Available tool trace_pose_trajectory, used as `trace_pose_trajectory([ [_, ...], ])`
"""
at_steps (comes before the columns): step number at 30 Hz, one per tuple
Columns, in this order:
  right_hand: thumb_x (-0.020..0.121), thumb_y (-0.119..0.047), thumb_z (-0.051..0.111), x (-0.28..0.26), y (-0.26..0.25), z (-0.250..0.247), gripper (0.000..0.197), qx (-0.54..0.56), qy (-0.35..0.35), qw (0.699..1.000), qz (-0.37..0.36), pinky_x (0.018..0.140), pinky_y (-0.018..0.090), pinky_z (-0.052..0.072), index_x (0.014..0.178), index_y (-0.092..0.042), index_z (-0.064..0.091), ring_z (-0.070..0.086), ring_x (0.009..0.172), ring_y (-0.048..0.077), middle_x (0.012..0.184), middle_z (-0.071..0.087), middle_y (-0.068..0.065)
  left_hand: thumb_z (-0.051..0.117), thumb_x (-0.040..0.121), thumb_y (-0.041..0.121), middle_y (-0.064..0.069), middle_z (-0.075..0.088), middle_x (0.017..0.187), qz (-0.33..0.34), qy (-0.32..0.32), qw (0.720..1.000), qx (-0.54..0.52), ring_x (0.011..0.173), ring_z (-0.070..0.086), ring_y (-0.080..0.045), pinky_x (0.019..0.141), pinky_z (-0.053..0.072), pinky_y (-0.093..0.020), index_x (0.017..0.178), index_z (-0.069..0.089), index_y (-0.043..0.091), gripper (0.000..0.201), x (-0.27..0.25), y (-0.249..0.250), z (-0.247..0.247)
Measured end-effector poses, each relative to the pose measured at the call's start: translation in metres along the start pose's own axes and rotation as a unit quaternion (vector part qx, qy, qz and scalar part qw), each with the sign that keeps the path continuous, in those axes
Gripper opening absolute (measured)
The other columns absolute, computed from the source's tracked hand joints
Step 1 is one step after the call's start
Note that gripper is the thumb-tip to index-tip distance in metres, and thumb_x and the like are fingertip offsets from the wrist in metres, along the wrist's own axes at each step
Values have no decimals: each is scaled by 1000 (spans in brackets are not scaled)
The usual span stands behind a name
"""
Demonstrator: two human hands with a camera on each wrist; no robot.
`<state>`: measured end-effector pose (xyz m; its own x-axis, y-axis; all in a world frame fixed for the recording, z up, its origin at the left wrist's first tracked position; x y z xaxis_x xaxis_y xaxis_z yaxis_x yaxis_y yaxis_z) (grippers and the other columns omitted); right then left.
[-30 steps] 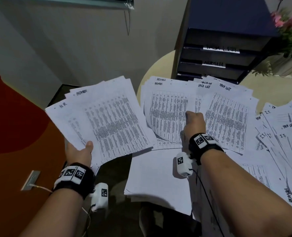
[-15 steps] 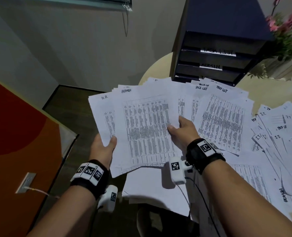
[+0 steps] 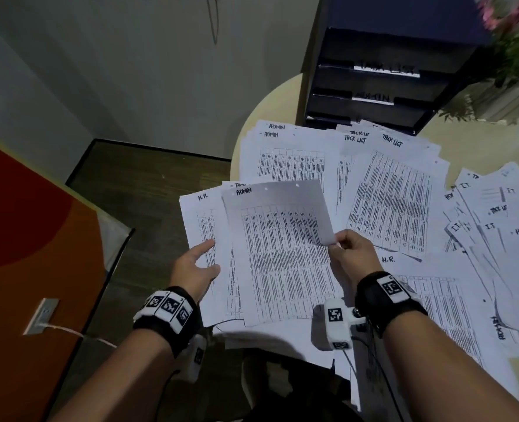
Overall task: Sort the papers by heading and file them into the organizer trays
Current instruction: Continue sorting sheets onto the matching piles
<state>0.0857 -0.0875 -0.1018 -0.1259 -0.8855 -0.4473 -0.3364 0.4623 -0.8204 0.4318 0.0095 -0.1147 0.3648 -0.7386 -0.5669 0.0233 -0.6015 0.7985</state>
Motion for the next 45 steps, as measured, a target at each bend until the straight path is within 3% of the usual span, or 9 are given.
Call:
trace_pose_trajectory([
  [8, 81, 26, 52, -6, 13, 16, 39, 237, -37, 970, 47, 99, 45, 51, 60, -7, 57, 65, 107, 38, 105, 69, 26, 79, 78, 29, -13, 70, 115, -40, 40, 998, 19, 108, 65, -35, 95, 53, -47, 99, 68, 35, 25, 3, -14, 1],
  [14, 84, 27, 48, -9, 5, 11, 36, 224, -28, 973, 44, 47, 13, 46, 67, -5, 48, 59, 46, 5, 50, 60, -1, 75, 85, 25, -8, 71, 112, -62, 50, 997, 13, 106, 66, -29, 99, 51, -44, 93, 70, 25, 10, 10, -17, 4],
  [23, 91, -6, 54, 0, -22, -18, 10, -46, 118, 990, -57, 65, 27, 44, 93, -15, 55, 54, 69, 15, 79, 59, 2, 77, 75, 28, -11, 55, 55, 15, 106, 994, 36, 52, 48, -21, 53, 41, -30, 70, 53, 17, 27, 0, 5, -7],
  [26, 94, -3, 47, 4, -45, -25, 15, -40, 169, 982, -80, 57, 28, 40, 107, -10, 46, 48, 61, 15, 74, 48, -1, 69, 86, 21, -11, 60, 64, 52, 138, 986, 78, 55, 56, -28, 51, 49, -34, 75, 52, 21, 20, -7, 21, -25],
  [28, 91, 6, 40, 14, -65, -23, 21, -70, 170, 978, -98, 53, 26, 38, 101, -9, 52, 53, 65, 21, 79, 55, 4, 65, 92, 15, -11, 70, 96, 74, 164, 976, 122, 86, 67, -32, 74, 59, -44, 95, 63, 24, 10, -13, 34, -40],
  [32, 86, 17, 41, 43, -101, -5, 42, -176, 114, 968, -134, 87, 25, 42, 114, -1, 66, 59, 113, 29, 126, 61, 14, 58, 97, 14, -10, 64, 123, 76, 229, 961, 134, 108, 62, -32, 93, 52, -45, 127, 61, 14, 30, -25, 49, -81],
  [35, 88, 6, 54, 41, -114, 13, 44, -280, 120, 939, -160, 109, 45, 33, 129, -9, 59, 32, 139, 37, 158, 22, 16, 62, 95, 17, -12, 65, 121, 81, 273, 955, 86, 105, 60, -28, 92, 47, -38, 122, 64, 11, 28, -30, 50, -115],
  [41, 97, -22, 48, 24, -83, 81, 36, -500, -99, 846, -154, 106, 52, 34, 133, -16, 46, 39, 133, 26, 148, 40, 5, 70, 88, 26, -3, 65, 91, 100, 312, 945, 21, 89, 64, -27, 79, 48, -34, 90, 66, 24, 5, -42, 62, -139],
  [45, 104, -35, 42, 7, -91, 69, 53, -309, -134, 928, -160, 118, 43, 23, 151, -12, 33, 23, 147, 20, 161, 23, 4, 77, 76, 42, -10, 67, 77, 86, 302, 949, -17, 62, 59, -25, 68, 56, -47, 76, 67, 30, 16, -38, 69, -131],
])
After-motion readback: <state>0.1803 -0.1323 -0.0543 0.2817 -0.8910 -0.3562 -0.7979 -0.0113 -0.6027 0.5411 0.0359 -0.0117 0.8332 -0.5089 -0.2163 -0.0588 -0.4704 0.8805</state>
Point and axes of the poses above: each hand's wrist, its own x-axis towards the middle knuckle, its own z-axis out of the palm, y = z × x, the point moved 10 cm from there along x, towards the middle knuckle
